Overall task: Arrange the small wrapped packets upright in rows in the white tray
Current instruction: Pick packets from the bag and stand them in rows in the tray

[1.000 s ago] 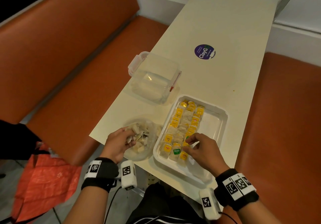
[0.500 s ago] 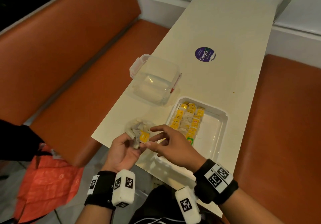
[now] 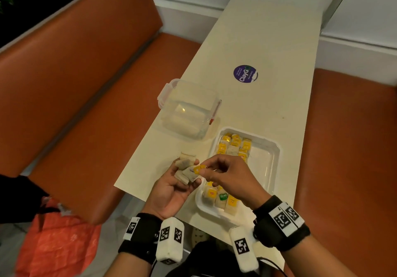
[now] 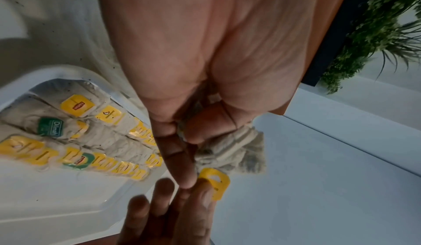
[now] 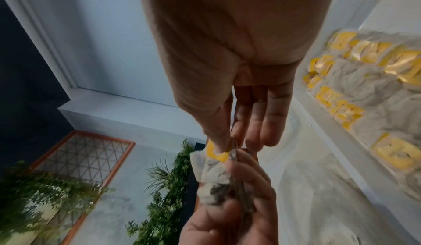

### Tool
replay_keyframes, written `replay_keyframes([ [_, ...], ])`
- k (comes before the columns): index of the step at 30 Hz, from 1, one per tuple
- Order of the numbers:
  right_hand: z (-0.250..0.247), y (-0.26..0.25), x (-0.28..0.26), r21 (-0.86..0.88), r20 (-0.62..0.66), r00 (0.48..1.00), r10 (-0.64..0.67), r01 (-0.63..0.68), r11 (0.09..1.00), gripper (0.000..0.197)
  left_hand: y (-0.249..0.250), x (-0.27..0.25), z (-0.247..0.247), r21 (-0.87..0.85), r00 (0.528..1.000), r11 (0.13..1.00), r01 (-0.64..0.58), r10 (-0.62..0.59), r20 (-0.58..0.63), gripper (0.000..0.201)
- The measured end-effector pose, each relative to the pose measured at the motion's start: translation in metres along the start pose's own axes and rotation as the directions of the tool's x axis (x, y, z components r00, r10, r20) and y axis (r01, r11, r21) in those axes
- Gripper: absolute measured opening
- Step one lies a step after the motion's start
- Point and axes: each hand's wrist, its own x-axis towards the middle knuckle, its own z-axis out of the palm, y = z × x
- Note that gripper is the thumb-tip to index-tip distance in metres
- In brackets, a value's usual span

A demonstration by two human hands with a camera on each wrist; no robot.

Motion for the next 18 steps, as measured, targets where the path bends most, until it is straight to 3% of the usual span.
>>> replay_keyframes([
  [5,-0.012,-0.006,-0.002,-0.048,0.001,0.999,-0.043,0.043,0.998,0.011,0.008,-0.002,0.009,0.049,0.974,0.998,0.032,-0.042,0.221,0.067],
  [8,-0.018,-0.007,-0.003,-0.067,0.022,0.996,-0.087,0.088,0.994,0.016,0.008,-0.002,0.012,0.016,0.959,0.999,0.034,-0.037,0.283,0.05],
  [10,-0.022,-0.007,-0.005,-0.058,0.019,0.994,-0.106,0.107,0.993,0.02,0.006,-0.001,0.018,0.024,0.967,0.999,0.048,-0.052,0.249,0.033],
  [12,-0.027,-0.01,-0.006,-0.033,0.022,0.992,-0.128,0.129,0.991,0.023,0.002,0.002,0.022,0.085,0.984,0.993,0.085,-0.097,0.151,0.031],
  [15,-0.04,-0.013,-0.006,0.054,0.027,0.989,-0.144,0.142,0.988,0.026,-0.007,0.007,0.035,0.227,0.991,0.965,0.129,-0.136,0.014,0.045],
  [18,-0.054,-0.015,-0.007,0.106,0.061,0.988,-0.14,0.133,0.985,0.03,-0.018,0.009,0.044,0.234,0.987,0.959,0.162,-0.158,-0.034,0.043],
])
